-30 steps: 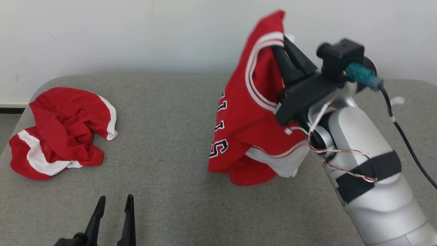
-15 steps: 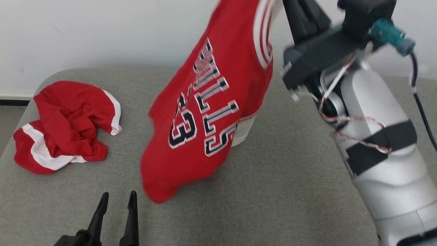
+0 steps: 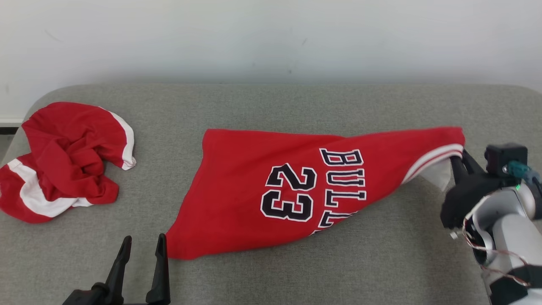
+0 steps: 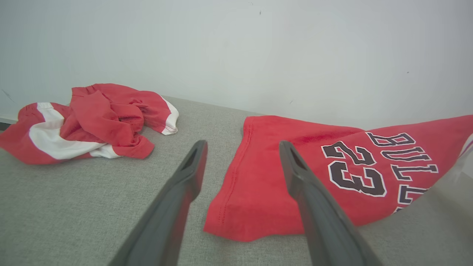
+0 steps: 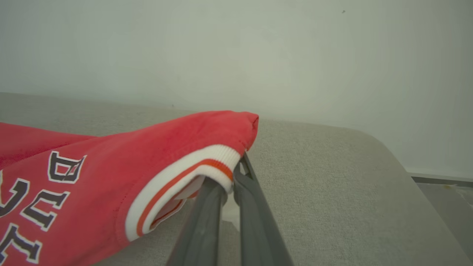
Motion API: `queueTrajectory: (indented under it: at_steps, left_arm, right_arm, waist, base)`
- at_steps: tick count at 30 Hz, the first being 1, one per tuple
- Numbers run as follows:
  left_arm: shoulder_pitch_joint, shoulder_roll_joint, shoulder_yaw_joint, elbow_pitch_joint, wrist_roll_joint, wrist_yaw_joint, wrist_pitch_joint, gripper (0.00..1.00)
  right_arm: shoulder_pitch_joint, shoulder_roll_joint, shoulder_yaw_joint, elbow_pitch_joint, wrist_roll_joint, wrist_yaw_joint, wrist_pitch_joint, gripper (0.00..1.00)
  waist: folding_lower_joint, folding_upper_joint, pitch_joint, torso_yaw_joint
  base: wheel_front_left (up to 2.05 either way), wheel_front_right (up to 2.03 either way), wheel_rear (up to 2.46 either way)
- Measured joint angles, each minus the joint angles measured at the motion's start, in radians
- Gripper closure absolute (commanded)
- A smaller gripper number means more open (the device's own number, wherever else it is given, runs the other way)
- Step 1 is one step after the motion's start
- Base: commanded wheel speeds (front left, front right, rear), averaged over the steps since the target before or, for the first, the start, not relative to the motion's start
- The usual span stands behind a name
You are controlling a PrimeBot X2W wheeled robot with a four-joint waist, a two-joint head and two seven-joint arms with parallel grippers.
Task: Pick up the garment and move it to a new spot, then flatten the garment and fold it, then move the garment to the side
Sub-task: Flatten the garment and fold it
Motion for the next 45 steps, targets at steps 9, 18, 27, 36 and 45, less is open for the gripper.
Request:
queueTrajectory:
  at_steps: [9,18,27,36,45]
  left_arm:
    - [-0.014,-0.002,0.0,0.01,0.005,-0.006,0.0,0.0]
    - [-0.014,-0.001,-0.01,0.028,0.007,-0.022,0.0,0.0]
    - [-0.001,-0.001,-0.018,0.039,0.007,-0.026,0.0,0.0]
    - [0.024,0.0,-0.004,0.044,0.007,-0.018,0.0,0.0]
    - [0.028,-0.001,0.006,0.059,0.007,-0.012,0.0,0.0]
  right_arm:
    - [0.19,0.05,-0.166,-0.031,-0.073,0.0,0.085,1.0]
    - [0.208,0.049,-0.175,-0.057,-0.14,0.0,0.148,1.0]
    - [0.326,0.08,-0.268,-0.079,-0.158,0.0,0.24,0.0]
    - [0.431,0.101,-0.22,-0.256,-0.12,0.0,0.133,0.0]
    - [0.514,0.104,-0.07,-0.473,-0.065,0.0,-0.102,0.0]
  waist:
    - [0.0,0.0,0.004,-0.022]
    - [0.0,-0.0001,-0.014,-0.013]
    - [-0.0001,0.0,-0.037,0.005]
    - [0.0,0.0,-0.069,-0.019]
    - [-0.0001,-0.0001,-0.093,-0.043]
  base:
    - [0.0,0.0,0.0]
    - [0.0,0.0,0.0]
    - [0.0,0.0,0.0]
    - [0.0,0.0,0.0]
    - [0.0,0.0,0.0]
